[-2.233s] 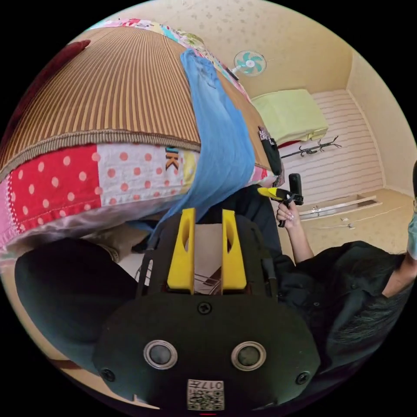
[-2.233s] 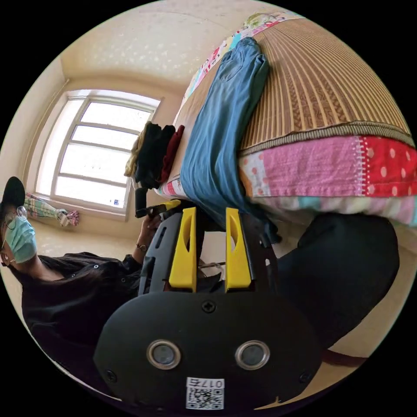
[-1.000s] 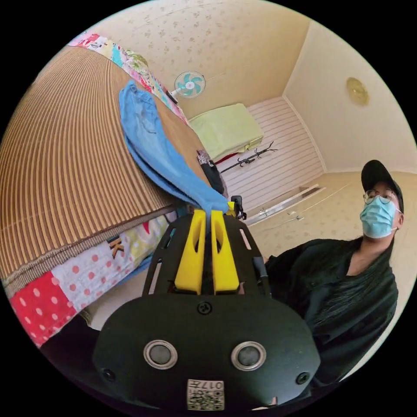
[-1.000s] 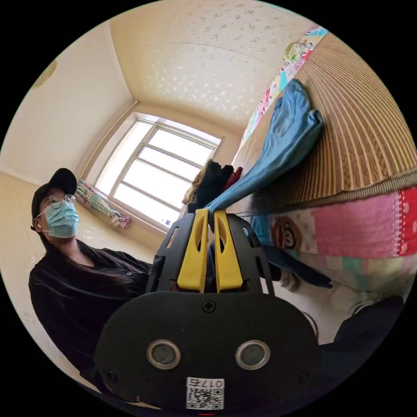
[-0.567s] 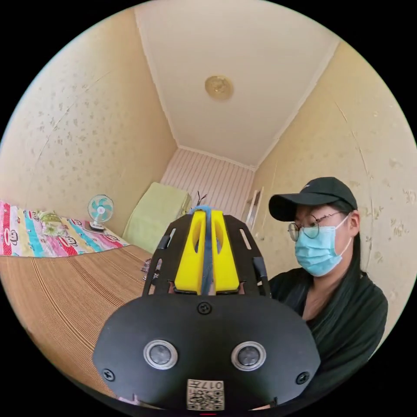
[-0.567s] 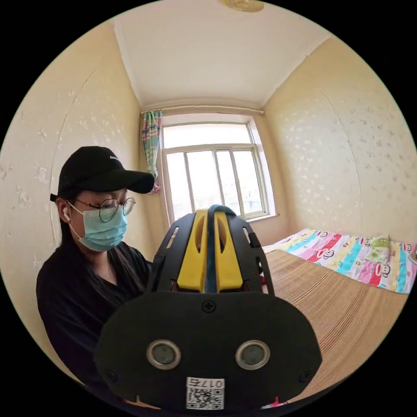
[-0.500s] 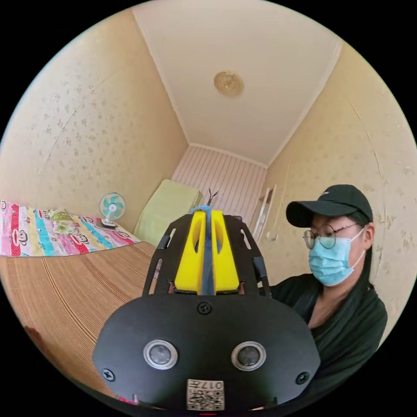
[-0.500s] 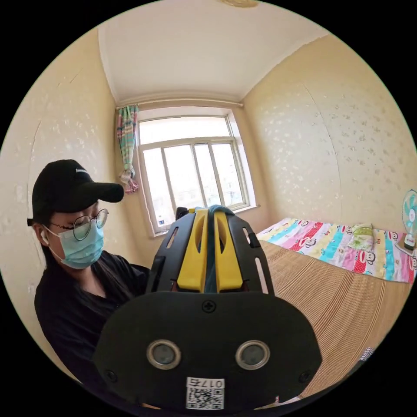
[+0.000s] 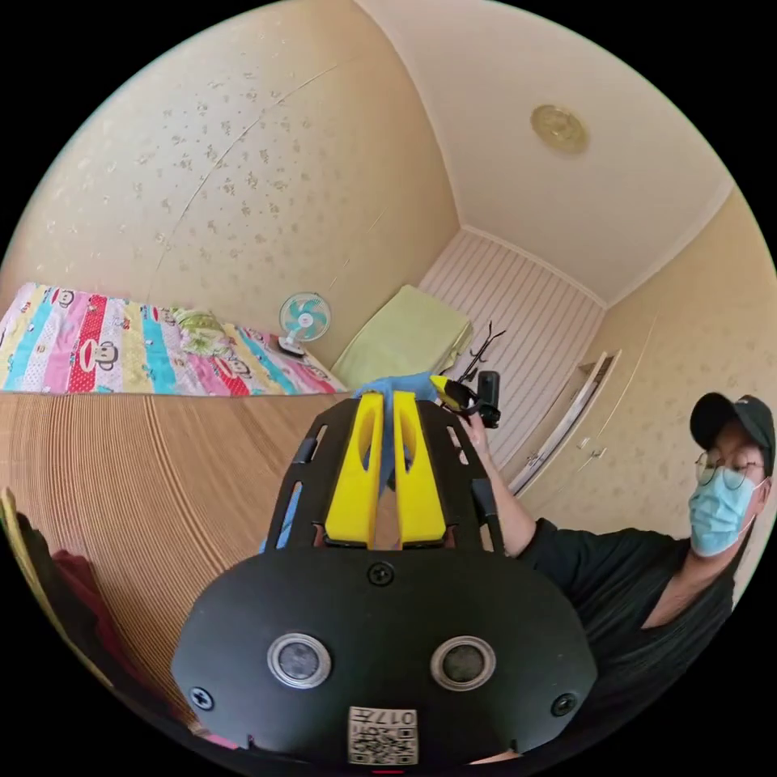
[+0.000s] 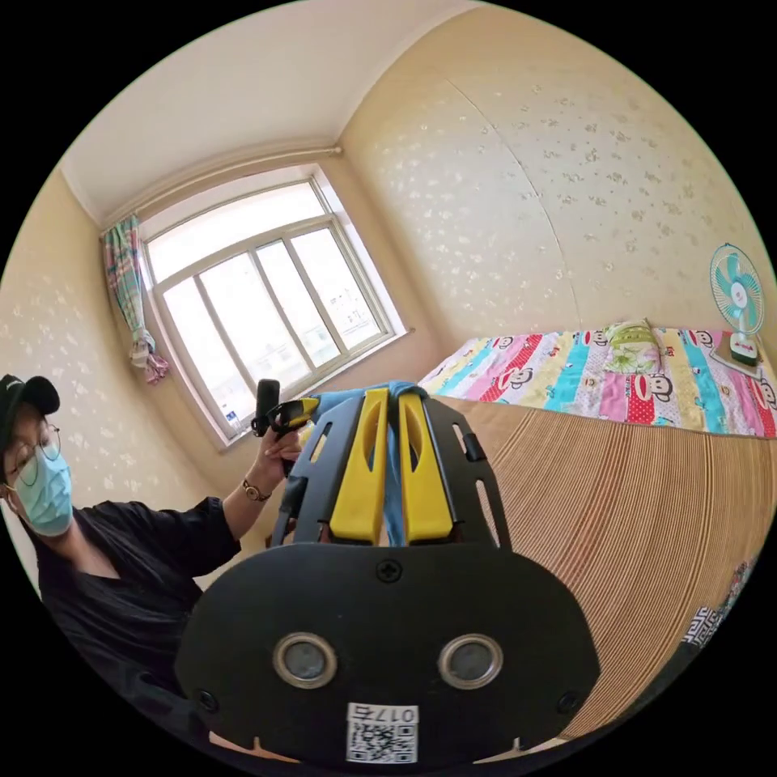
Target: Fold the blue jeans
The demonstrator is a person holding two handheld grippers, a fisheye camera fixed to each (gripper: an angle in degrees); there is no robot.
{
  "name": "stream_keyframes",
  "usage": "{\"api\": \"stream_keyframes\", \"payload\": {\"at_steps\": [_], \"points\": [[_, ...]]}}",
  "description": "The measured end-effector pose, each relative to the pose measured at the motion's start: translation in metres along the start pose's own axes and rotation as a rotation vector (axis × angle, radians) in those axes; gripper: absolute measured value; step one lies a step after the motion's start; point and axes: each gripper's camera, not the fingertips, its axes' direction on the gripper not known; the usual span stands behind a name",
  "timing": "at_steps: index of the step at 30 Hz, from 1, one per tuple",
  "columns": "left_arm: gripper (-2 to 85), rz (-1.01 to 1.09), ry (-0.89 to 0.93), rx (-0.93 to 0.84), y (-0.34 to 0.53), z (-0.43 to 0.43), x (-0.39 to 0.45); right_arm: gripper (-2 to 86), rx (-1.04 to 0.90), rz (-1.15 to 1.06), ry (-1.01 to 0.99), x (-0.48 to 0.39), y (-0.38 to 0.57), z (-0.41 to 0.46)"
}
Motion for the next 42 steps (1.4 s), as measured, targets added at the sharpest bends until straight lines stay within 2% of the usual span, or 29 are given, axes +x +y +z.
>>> {"api": "stream_keyframes", "payload": {"at_steps": [2,4,8,11,14,16,19,22,27,32,36,37,38,40,42], "points": [[1.3,-0.026,-0.054,-0.099,0.041,0.026,-0.02,2.5,-0.122,0.012,0.086,0.025,0.058,0.026],[2.7,-0.082,-0.081,-0.21,0.094,0.055,-0.044,2.8,-0.196,0.079,0.082,0.053,0.12,0.041],[9.2,-0.352,0.004,-0.444,0.227,0.105,-0.089,3.9,-0.317,0.428,0.007,0.111,0.283,0.047],[13.4,-0.531,0.009,-0.463,0.279,0.103,-0.105,6.3,-0.26,0.631,0.02,0.12,0.353,0.02],[14.6,-0.598,0.017,-0.311,0.268,0.086,-0.125,11.7,-0.11,0.708,-0.034,0.132,0.356,-0.007],[16.0,-0.621,0.007,-0.253,0.248,0.087,-0.142,14.4,-0.08,0.723,-0.03,0.146,0.338,-0.008],[15.9,-0.654,-0.047,-0.335,0.219,0.123,-0.174,16.8,-0.047,0.812,-0.076,0.174,0.315,0.003],[10.1,-0.753,-0.009,-0.43,0.215,0.165,-0.196,17.8,0.073,0.86,-0.128,0.175,0.307,-0.008],[5.5,-0.806,0.162,-0.526,0.229,0.205,-0.179,23.2,0.118,1.069,-0.107,0.151,0.341,-0.05],[4.0,-0.92,0.441,-0.475,0.264,0.218,-0.135,26.5,0.048,1.097,-0.13,0.146,0.358,-0.071],[3.9,-0.881,0.461,-0.542,0.264,0.198,-0.099,26.3,0.017,1.13,-0.38,0.18,0.356,-0.041],[3.9,-0.862,0.453,-0.554,0.261,0.192,-0.095,24.4,-0.027,1.149,-0.469,0.188,0.359,-0.029],[4.1,-0.826,0.434,-0.577,0.256,0.179,-0.086,21.3,-0.021,1.158,-0.606,0.189,0.364,-0.018],[5.1,-0.778,0.394,-0.619,0.248,0.159,-0.076,17.2,-0.001,1.146,-0.754,0.178,0.366,-0.009],[7.9,-0.712,0.386,-0.621,0.236,0.125,-0.068,12.9,0.103,1.027,-0.781,0.16,0.354,-0.023]]}}
